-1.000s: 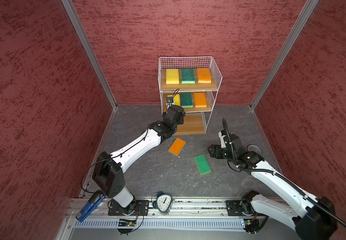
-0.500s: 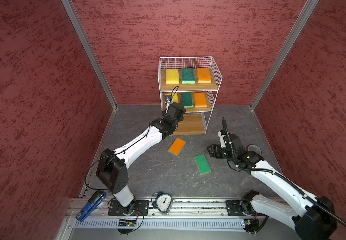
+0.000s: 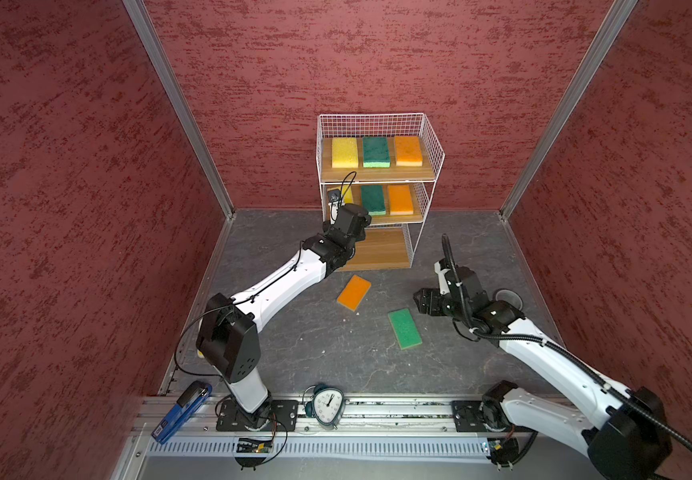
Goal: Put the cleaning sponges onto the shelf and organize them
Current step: 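Carry the yellow sponge into the middle shelf beside the dark-green pad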
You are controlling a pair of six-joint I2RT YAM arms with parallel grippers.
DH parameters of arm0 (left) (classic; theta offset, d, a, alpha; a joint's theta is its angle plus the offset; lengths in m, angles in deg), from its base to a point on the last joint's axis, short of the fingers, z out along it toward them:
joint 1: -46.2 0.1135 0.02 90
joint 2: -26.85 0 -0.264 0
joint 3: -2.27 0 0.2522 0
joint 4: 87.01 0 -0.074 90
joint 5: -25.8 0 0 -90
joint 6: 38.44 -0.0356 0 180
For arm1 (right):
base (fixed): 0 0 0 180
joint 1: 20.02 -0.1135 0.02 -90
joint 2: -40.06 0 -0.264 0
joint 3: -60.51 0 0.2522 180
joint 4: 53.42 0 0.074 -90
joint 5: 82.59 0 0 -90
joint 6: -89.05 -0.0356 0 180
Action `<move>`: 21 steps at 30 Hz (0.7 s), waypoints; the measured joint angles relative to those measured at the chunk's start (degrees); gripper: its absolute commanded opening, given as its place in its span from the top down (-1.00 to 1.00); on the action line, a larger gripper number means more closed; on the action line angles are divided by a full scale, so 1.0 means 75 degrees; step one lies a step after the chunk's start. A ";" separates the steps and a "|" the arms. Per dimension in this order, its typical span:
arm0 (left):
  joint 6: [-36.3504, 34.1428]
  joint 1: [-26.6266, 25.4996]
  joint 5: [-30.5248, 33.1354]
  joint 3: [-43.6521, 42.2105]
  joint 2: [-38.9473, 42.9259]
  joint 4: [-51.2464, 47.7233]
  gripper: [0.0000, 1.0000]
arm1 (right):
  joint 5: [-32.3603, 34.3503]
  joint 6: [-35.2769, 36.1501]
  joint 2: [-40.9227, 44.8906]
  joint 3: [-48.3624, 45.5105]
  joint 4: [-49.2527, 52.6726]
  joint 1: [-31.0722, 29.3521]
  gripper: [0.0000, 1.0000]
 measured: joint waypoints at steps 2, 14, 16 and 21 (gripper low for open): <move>-0.0006 0.0000 0.0026 0.0000 -0.0015 0.0026 -0.27 | 0.0000 0.0000 -0.0017 0.0003 -0.0003 0.0000 -0.67; -0.0041 0.0169 -0.0003 0.0154 -0.0181 0.0099 -0.33 | 0.0000 -0.0003 -0.0189 0.0216 -0.0079 0.0000 -0.68; -0.0070 0.0178 -0.0003 0.0184 -0.0230 0.0122 -0.33 | -0.0003 -0.0006 -0.0233 0.0230 -0.0108 0.0000 -0.67; -0.0122 0.0204 -0.0003 0.0242 -0.0303 0.0184 -0.37 | -0.0003 -0.0006 -0.0245 0.0230 -0.0119 0.0000 -0.68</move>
